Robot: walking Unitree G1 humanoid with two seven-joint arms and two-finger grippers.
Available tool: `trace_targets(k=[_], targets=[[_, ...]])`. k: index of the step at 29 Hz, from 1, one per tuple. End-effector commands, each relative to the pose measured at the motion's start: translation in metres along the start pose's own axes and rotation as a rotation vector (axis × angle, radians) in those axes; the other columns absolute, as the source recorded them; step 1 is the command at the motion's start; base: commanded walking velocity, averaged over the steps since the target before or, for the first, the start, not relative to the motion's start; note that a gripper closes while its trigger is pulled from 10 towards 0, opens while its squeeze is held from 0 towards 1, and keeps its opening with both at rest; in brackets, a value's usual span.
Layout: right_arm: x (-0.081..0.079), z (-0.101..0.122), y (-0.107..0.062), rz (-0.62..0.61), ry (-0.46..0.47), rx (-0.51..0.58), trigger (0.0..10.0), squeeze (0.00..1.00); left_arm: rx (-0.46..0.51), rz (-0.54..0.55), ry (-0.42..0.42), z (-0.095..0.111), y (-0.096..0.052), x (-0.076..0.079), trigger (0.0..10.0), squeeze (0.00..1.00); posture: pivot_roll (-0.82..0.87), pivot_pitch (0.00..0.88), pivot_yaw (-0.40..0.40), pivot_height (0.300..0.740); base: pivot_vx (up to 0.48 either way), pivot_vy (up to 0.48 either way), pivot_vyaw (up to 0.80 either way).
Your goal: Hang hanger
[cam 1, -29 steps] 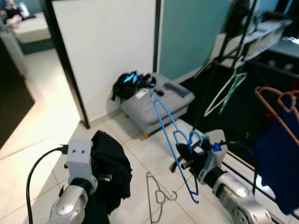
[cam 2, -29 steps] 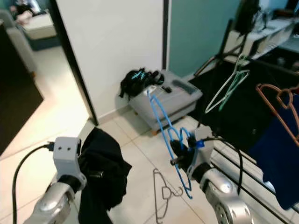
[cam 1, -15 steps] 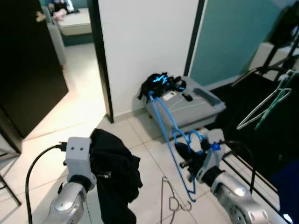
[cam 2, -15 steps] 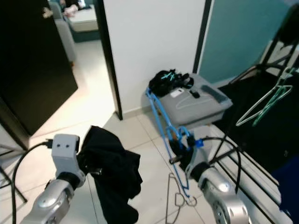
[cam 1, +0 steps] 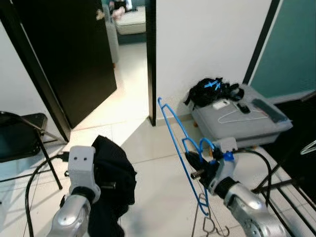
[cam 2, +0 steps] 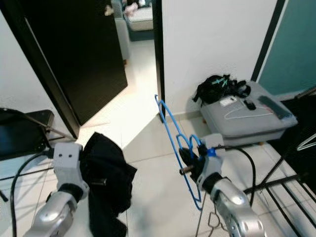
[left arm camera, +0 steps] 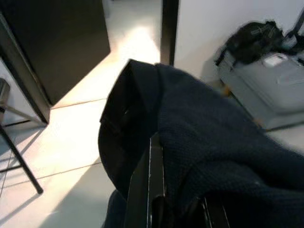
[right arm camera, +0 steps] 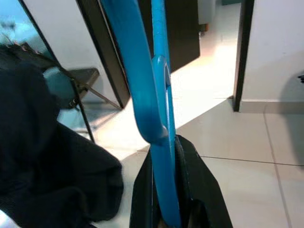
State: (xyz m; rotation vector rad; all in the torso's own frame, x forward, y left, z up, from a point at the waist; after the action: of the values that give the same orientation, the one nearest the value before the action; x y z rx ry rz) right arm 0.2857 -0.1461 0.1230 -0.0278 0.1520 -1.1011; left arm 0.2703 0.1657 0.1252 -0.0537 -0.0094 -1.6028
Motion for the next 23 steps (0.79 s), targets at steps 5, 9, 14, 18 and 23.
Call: trace_targets(k=[5,9,14,18,23], targets=[[-0.0061,0.0000,0.0014,0.023,0.004,0.004,10.0,0.00,0.010,0.013,-0.050,0.0018,-0.0010,-0.0066,10.0,0.00,0.03,0.000,-0.015,0.740,0.000,0.000,0.78],[-0.0058,0.0000,0.0011,0.024,0.005,0.003,10.0,0.00,0.010,0.013,-0.071,0.0021,-0.0006,-0.0070,10.0,0.00,0.03,0.000,-0.016,0.740,0.000,0.000,0.78],[-0.0052,0.0001,0.0002,0.028,0.003,0.000,10.0,0.00,0.003,-0.003,-0.097,0.0019,0.0007,-0.0048,10.0,0.00,0.02,0.000,-0.021,0.740,0.000,0.000,0.78],[-0.0048,0.0002,-0.0004,0.029,-0.001,-0.003,10.0,0.00,0.002,-0.009,-0.112,0.0021,0.0012,-0.0038,10.0,0.00,0.02,0.000,-0.023,0.740,0.000,0.000,0.78],[-0.0046,0.0003,-0.0006,0.031,-0.005,-0.005,10.0,0.00,0.003,-0.013,-0.121,0.0024,0.0014,-0.0032,10.0,0.00,0.02,0.000,-0.026,0.740,0.000,0.000,0.78]])
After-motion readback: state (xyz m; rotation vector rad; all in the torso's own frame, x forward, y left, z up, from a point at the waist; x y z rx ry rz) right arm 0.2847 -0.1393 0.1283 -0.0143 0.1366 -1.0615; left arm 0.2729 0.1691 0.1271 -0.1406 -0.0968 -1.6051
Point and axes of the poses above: a point about 5 cm out from each wrist's last joint towards the gripper, its own y axis pointing out of the wrist towards the gripper, its own z axis along the axis of the wrist's last joint, x = y × z, the point moved 3 cm from there along y, pointing out of the wrist towards the gripper, and after that the axes turned 1 degree about -y, right-handed, at the moved point
